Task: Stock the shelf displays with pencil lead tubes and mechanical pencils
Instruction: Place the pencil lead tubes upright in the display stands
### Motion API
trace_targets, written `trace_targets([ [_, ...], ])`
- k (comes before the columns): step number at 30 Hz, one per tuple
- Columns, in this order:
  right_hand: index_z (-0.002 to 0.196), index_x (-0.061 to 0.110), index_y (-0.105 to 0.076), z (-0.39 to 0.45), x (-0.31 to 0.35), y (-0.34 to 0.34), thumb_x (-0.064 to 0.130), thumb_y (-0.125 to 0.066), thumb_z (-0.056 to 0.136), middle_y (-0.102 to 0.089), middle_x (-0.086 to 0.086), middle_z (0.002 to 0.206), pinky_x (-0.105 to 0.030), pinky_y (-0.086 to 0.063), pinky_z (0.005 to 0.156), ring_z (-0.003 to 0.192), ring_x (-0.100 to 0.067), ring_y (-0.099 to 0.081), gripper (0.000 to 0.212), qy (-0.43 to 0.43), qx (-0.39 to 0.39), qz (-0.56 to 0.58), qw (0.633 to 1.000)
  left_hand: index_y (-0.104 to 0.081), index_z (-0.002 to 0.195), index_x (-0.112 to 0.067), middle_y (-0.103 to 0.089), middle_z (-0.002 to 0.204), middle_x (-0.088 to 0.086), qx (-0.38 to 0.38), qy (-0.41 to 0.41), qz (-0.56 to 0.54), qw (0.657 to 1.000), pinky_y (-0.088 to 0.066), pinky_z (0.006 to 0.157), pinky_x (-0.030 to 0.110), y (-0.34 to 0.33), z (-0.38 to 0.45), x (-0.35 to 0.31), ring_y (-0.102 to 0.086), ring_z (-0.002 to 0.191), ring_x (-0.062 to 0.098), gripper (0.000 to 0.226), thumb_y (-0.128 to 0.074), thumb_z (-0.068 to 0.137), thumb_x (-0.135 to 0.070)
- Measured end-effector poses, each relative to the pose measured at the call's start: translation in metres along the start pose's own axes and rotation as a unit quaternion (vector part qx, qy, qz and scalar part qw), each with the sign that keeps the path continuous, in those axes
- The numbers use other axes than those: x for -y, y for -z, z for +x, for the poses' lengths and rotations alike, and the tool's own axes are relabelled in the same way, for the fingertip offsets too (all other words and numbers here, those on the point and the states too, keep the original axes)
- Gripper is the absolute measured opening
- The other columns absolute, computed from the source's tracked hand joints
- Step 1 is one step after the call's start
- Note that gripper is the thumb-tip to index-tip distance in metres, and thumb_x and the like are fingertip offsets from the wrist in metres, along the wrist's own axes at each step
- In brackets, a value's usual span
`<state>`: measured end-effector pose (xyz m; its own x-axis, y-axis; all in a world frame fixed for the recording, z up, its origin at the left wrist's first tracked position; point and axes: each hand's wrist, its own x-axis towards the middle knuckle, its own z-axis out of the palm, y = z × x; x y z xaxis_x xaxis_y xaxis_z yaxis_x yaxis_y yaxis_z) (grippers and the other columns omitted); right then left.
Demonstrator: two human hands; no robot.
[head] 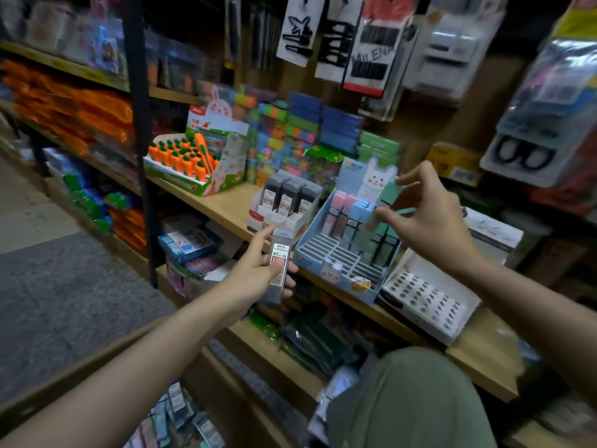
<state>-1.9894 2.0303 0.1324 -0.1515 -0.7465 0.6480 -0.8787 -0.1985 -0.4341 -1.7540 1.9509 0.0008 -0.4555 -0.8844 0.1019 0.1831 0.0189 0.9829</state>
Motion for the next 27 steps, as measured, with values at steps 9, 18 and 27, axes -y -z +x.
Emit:
trace_targets([
  [9,0.091,0.022,-0.046,-0.011,-0.047,-0.001,0.013,-0.08,0.078,-0.06,0.008,0.076,-0.023,-0.048,0.059,0.071,-0.004,-0.061,0.038,-0.027,0.009,-0.094,0.995,-0.048,0.11,-0.027,-0.071,0.095,0.004,-0.023,0.028,-0.029,0.999,-0.058,0.067,0.03,0.005,0.011,0.02,-0.071,0.081,0.014,0.026,-0.052,0.096,-0.006],
  [18,0.09,0.027,-0.045,-0.014,-0.058,-0.02,0.013,-0.081,0.078,-0.056,0.016,0.076,-0.01,-0.037,0.05,0.069,0.006,-0.055,0.04,-0.029,0.027,-0.095,0.995,-0.05,0.113,-0.027,-0.074,0.092,-0.008,-0.032,0.029,0.008,0.999,-0.057,0.071,0.028,0.004,0.006,0.022,-0.07,0.086,0.008,0.025,-0.048,0.099,-0.006],
  [27,0.09,0.022,-0.047,-0.012,-0.059,-0.019,0.013,-0.082,0.076,-0.057,0.011,0.078,-0.015,-0.04,0.057,0.071,-0.004,-0.058,0.039,-0.038,0.058,-0.11,0.992,-0.049,0.114,-0.029,-0.074,0.095,-0.01,-0.031,0.03,0.021,0.999,-0.058,0.076,0.035,0.006,0.006,0.027,-0.07,0.087,0.007,0.025,-0.049,0.099,-0.009],
])
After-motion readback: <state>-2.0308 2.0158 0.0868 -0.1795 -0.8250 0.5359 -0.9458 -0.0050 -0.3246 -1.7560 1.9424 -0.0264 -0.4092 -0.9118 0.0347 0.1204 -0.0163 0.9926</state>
